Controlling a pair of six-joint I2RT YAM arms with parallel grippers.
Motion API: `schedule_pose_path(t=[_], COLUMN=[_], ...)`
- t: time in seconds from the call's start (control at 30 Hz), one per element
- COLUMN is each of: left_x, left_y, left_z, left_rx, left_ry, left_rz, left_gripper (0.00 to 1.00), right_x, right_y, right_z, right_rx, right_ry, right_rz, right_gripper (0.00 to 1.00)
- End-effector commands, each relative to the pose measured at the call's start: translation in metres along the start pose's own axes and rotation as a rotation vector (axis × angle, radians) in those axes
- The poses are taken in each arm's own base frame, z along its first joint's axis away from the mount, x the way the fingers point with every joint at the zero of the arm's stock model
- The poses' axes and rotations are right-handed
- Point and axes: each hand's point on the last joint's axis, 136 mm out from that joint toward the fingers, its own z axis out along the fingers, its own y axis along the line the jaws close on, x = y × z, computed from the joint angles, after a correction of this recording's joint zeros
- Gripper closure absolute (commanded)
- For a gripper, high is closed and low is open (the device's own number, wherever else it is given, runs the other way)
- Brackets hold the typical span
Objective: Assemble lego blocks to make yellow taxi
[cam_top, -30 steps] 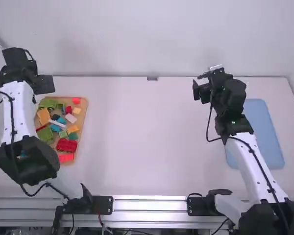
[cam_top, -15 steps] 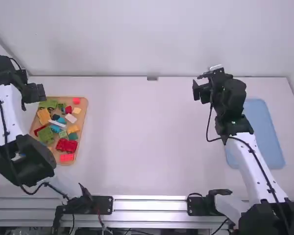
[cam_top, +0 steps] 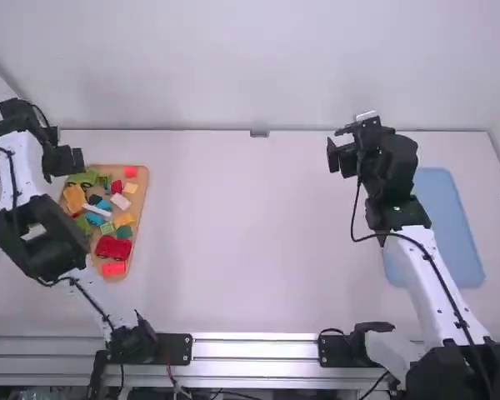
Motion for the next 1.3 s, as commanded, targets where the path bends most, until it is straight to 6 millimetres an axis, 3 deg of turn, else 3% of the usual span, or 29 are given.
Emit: schedule_pose_path(t=[0.0, 0.17, 0.37, 0.57, 0.73, 1.27], left_x=[-0.002, 0.013, 0.02, 0.02, 0.028, 0.04], left_y=[0.004, 0.023, 0.015, 0.008, 0.018, 0.013], left_z=[0.015, 0.059, 0.097, 0.109, 0.125, 0.152], left_rx=[0.074, 0.09, 0.189, 0.19, 0.111, 0.112], left_ry=[0.021, 0.121, 0.157, 0.151, 0.163, 0.152], left_rz=[-0.015, -0.145, -0.187, -0.189, -0.227, -0.237], left_gripper=[0.01, 0.01, 0.01, 0.01, 0.01, 0.07], right_x=[-0.02, -0.018, -0.018, -0.018, -0.018, -0.018], right_y=[-0.003, -0.003, -0.003, -0.002, -0.003, -0.003], right_z=[-0.002, -0.002, -0.002, -0.002, -0.002, -0.002], right_rx=[0.007, 0.005, 0.004, 0.004, 0.004, 0.007], right_ry=[-0.039, -0.034, -0.034, -0.034, -0.033, -0.033], right_rz=[-0.002, -0.001, -0.001, 0.041, 0.076, 0.074], right_gripper=[0.01, 0.02, 0.02, 0.01, 0.02, 0.02])
